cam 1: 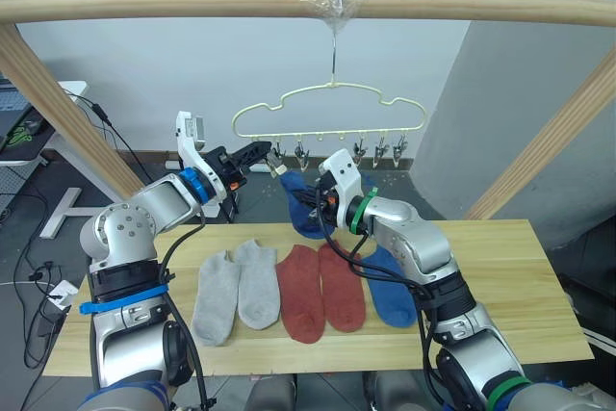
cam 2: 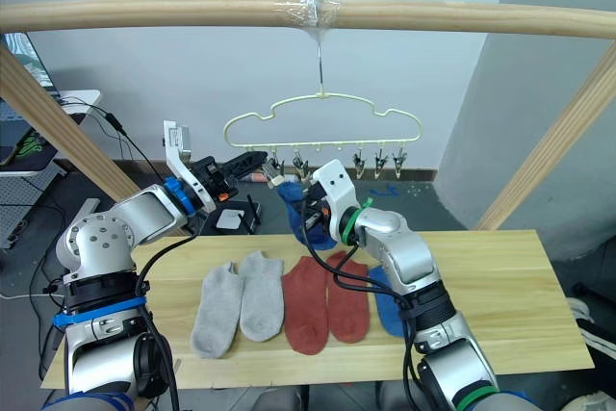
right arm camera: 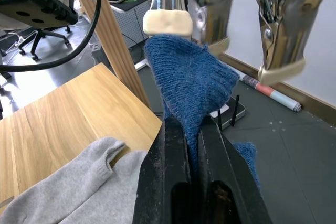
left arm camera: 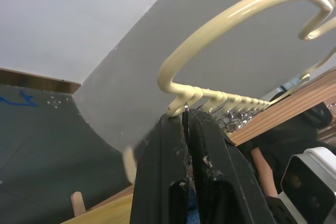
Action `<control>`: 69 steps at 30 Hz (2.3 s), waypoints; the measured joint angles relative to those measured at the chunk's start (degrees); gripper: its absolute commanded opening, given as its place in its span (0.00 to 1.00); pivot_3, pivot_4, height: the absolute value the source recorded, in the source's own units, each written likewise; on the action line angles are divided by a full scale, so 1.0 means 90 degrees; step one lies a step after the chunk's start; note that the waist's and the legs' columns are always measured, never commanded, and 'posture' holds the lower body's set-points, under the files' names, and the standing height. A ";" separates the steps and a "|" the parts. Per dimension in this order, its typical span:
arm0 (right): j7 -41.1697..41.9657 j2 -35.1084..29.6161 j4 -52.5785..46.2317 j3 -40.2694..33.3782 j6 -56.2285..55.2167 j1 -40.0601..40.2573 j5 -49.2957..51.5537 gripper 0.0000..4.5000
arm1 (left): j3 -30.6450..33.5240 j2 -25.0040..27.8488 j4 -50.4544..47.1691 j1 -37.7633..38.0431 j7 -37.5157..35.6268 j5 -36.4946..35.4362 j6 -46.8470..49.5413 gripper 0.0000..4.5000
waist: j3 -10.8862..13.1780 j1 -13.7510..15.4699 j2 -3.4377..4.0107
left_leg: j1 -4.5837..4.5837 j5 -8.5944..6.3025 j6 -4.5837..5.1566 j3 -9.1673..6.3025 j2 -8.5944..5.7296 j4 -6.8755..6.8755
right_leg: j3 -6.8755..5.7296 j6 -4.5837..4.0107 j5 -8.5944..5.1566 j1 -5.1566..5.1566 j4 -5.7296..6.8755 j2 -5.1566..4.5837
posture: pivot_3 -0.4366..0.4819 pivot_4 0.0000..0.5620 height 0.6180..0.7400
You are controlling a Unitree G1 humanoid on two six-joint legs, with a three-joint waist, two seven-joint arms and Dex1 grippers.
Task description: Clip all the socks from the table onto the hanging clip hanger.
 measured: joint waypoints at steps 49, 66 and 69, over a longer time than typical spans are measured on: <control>-0.0043 0.0413 0.0143 0.0092 0.0095 -0.0288 0.0066 0.00 | -0.0044 0.0378 -0.0485 0.0314 -0.0132 -0.0352 -0.0092 0.99 | -0.0001 -0.0033 -0.0001 | -0.0077 0.0035 -0.0054 0.0000 0.0004 -0.0031 | 0.0003 -0.0023 0.0013 -0.0105 0.0014 0.0003 | 0.57 0.32 1.00; -0.0155 0.0889 0.1111 -0.0126 0.0111 -0.0344 0.0507 0.61 | -0.0407 0.1505 -0.1316 0.1512 -0.0706 0.0153 -0.0595 1.00 | 0.0000 0.0023 0.0001 | -0.0076 0.0038 -0.0056 -0.0001 0.0014 -0.0041 | -0.0003 -0.0027 0.0015 -0.0107 0.0017 0.0011 | 0.63 0.34 1.00; -0.0177 0.0873 0.1088 -0.0054 0.0081 -0.0316 0.0477 0.86 | -0.0599 0.1489 -0.1738 0.1649 -0.0705 0.0321 -0.0799 1.00 | 0.0000 0.0017 0.0000 | -0.0075 0.0037 -0.0056 0.0000 0.0017 -0.0042 | -0.0003 -0.0027 0.0015 -0.0106 0.0015 0.0013 | 0.63 0.33 1.00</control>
